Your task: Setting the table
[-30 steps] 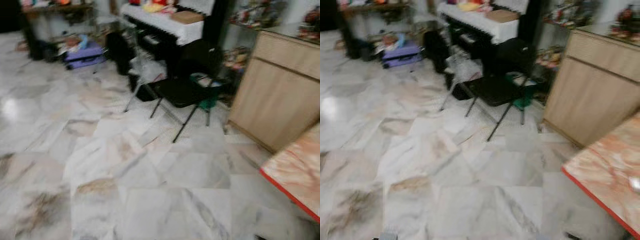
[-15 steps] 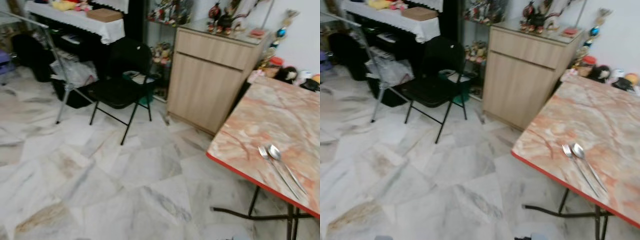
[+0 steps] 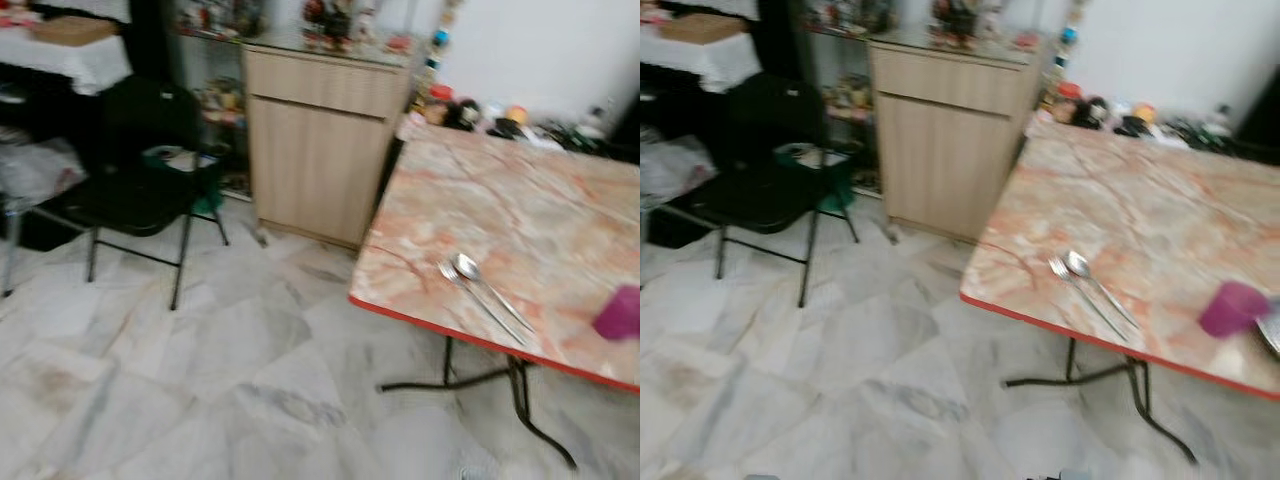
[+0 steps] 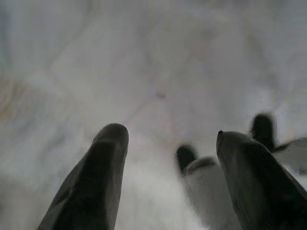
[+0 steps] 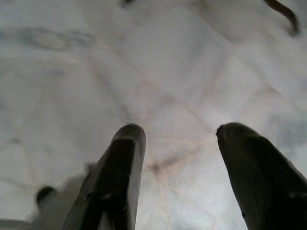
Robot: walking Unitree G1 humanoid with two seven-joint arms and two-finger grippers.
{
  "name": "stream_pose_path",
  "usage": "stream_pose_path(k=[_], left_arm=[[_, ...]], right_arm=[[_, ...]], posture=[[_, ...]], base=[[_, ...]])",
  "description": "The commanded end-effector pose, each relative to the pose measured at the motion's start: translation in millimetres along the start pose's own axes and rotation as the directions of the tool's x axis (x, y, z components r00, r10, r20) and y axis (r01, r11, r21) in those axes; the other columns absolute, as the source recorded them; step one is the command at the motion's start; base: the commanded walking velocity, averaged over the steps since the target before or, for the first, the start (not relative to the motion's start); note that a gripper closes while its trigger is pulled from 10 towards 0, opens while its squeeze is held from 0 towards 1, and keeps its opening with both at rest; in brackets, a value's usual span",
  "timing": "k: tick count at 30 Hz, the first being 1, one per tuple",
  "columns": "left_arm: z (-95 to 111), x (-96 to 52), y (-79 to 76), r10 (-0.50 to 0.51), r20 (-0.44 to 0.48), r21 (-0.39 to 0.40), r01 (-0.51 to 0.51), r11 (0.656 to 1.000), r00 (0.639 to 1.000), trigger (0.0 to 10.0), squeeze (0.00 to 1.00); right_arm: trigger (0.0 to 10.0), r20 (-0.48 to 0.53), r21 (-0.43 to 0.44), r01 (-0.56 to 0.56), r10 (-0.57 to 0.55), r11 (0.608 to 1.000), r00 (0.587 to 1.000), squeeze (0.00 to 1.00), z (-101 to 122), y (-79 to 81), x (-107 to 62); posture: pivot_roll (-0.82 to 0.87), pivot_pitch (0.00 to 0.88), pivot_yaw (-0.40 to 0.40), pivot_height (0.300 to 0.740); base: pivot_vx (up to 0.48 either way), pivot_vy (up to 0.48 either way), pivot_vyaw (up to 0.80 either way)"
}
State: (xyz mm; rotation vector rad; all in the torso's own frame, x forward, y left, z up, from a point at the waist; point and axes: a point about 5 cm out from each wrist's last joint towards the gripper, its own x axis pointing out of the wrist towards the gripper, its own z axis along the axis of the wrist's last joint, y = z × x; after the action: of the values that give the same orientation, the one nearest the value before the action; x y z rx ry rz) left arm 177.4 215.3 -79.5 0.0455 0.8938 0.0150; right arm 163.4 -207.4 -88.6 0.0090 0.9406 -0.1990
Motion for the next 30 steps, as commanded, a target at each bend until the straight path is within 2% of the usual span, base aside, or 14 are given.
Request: stream_pose_path(k=[1, 4, 11, 19, 20, 21, 30], left_arm=[[39.2, 12.2, -20.0, -0.071, 0.002, 0.194, 0.069, 0.979, 0.998, 10.0, 0.0], [39.3, 12.3, -20.2, -0.07, 0.0, 0.194, 0.069, 0.979, 0.998, 10.0, 0.0], [38.0, 12.5, -23.5, -0.071, -0.005, 0.186, 0.071, 0.98, 0.997, 10.0, 0.0], [36.9, 12.2, -19.8, -0.047, -0.005, 0.137, 0.047, 0.989, 0.999, 10.0, 0.0], [36.8, 11.7, -13.6, -0.02, -0.003, 0.094, 0.02, 0.995, 1.0, 10.0, 0.0], [36.6, 11.4, -11.4, -0.014, -0.004, 0.088, 0.014, 0.996, 1.0, 10.0, 0.0], [32.9, 9.9, -5.6, -0.012, -0.009, 0.097, 0.013, 0.995, 1.0, 10.0, 0.0]], right_arm=[[10.0, 0.067, 0.132, -0.101, 0.093, 0.986, 0.993, 0.0, 23.9, 15.2, 4.4], [10.0, 0.069, 0.178, -0.072, 0.06, 0.981, 0.996, 0.0, 25.4, 9.5, 4.9], [10.0, 0.062, 0.218, -0.05, 0.038, 0.975, 0.997, 0.0, 22.2, 11.8, 4.4], [10.0, 0.05, 0.227, -0.008, -0.004, 0.974, 0.999, 0.0, 17.6, 10.9, 3.5], [10.0, 0.057, 0.232, 0.006, -0.02, 0.973, 0.998, 0.0, 17.3, 8.5, 3.2], [10.0, 0.061, 0.253, 0.004, -0.02, 0.967, 0.998, 0.0, 17.4, 7.6, 3.1], [10.0, 0.063, 0.307, -0.007, -0.013, 0.952, 0.998, 0.0, 15.6, 5.7, 2.7]], posture=[[-0.01, 0.106, -0.015, 0.74], [-0.02, 0.101, -0.017, 0.74], [-0.03, 0.092, -0.025, 0.74], [-0.05, 0.068, -0.02, 0.74], [-0.05, 0.06, -0.021, 0.74], [-0.05, 0.056, -0.021, 0.74], [-0.04, 0.031, -0.013, 0.74]], base=[[0.0, 0.0, -0.75], [0.0, 0.0, -0.75], [0.0, 0.0, -0.75], [0.0, 0.0, -0.74], [0.0, 0.0, 0.0], [0.0, 0.0, 0.0], [0.0, 0.0, 0.0]])
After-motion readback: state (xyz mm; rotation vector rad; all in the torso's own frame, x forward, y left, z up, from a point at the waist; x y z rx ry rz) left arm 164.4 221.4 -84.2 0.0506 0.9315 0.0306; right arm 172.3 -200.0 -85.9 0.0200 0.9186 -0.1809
